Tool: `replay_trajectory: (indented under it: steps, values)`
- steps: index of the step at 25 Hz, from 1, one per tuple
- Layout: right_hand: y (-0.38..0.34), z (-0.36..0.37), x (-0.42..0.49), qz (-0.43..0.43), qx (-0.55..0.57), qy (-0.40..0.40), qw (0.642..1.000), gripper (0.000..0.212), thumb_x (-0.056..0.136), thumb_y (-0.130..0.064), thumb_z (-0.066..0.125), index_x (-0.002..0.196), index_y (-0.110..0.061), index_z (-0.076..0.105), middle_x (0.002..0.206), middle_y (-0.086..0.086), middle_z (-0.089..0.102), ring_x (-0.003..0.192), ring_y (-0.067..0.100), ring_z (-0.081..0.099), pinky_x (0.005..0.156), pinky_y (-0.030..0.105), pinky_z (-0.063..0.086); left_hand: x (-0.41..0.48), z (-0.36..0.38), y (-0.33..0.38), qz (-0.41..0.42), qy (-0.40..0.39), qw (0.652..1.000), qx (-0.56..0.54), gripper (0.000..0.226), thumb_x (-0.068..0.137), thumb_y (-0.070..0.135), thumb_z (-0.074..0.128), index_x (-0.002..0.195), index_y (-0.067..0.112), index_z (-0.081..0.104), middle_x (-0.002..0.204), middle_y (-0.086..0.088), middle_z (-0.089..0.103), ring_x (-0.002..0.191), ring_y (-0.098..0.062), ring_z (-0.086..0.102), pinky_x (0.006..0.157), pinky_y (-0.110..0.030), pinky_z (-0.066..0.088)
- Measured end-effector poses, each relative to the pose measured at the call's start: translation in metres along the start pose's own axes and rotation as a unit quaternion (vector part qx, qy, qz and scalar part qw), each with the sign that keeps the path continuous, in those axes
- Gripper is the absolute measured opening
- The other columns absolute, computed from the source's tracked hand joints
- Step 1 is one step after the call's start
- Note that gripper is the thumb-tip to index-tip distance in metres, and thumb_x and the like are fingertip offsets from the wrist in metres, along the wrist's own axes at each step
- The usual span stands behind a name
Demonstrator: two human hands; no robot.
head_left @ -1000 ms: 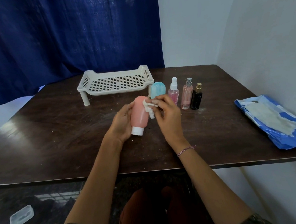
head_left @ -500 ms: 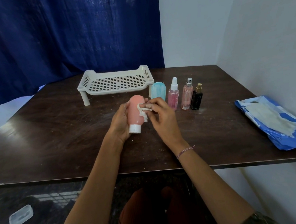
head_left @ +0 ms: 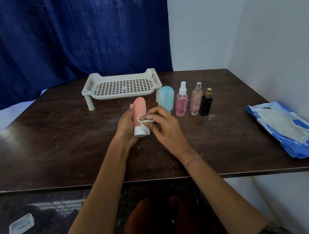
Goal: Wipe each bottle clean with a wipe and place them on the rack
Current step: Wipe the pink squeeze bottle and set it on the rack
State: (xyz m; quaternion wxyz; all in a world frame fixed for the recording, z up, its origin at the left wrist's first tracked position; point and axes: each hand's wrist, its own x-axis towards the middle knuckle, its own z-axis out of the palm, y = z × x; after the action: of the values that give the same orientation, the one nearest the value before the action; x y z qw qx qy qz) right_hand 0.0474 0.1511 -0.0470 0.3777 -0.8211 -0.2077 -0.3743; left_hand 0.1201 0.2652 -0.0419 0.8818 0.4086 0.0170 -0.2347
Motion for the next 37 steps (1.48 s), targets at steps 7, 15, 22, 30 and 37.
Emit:
replay_trajectory:
  steps: [7,15,22,30,37]
  values:
    - [-0.007,0.0,0.0,0.007,-0.032,-0.011,0.999,0.024,0.084,0.005,0.059,0.106,-0.003,0.067,0.097,0.011,0.056,0.095,0.019,0.054,0.088,0.024,0.045,0.015,-0.006,-0.008,0.105,-0.006,0.964,0.245,0.03,0.102,0.032,0.033,0.088,0.016,0.055,0.076,-0.003,0.052,0.063,-0.009,0.052,0.057,-0.022,0.043]
    - [-0.005,-0.003,0.004,0.083,-0.037,0.094,0.991,0.021,0.085,0.004,0.06,0.103,-0.003,0.068,0.097,0.005,0.058,0.094,0.006,0.054,0.085,0.02,0.049,0.001,0.001,-0.014,0.094,-0.155,0.957,0.226,0.047,0.093,0.054,0.035,0.091,0.026,0.073,0.076,-0.002,0.073,0.067,-0.004,0.065,0.062,-0.017,0.051]
    - [0.005,-0.006,0.006,0.156,-0.048,0.166,0.973,0.024,0.084,0.003,0.061,0.105,-0.005,0.067,0.102,0.004,0.062,0.094,-0.001,0.052,0.084,0.003,0.042,-0.007,0.003,-0.012,0.088,-0.086,0.962,0.243,0.05,0.08,0.064,0.046,0.107,0.026,0.065,0.09,0.003,0.074,0.077,-0.009,0.068,0.059,-0.022,0.053]
    - [-0.001,0.002,0.001,0.068,0.0,0.031,0.997,0.025,0.085,0.001,0.061,0.108,-0.005,0.066,0.103,0.003,0.059,0.102,0.008,0.056,0.092,0.022,0.048,-0.002,0.002,-0.002,0.099,-0.048,0.991,0.078,0.058,0.096,0.053,0.031,0.119,0.006,0.056,0.102,-0.006,0.071,0.089,-0.016,0.067,0.069,-0.029,0.056]
    - [-0.008,0.008,-0.001,-0.011,-0.074,-0.051,0.996,0.029,0.084,-0.009,0.066,0.112,-0.002,0.062,0.106,0.01,0.053,0.101,0.02,0.052,0.091,0.027,0.044,0.003,0.0,0.005,0.103,0.04,0.99,-0.085,0.065,0.089,0.065,0.034,0.102,0.007,0.062,0.082,-0.005,0.064,0.071,-0.013,0.062,0.064,-0.028,0.056]
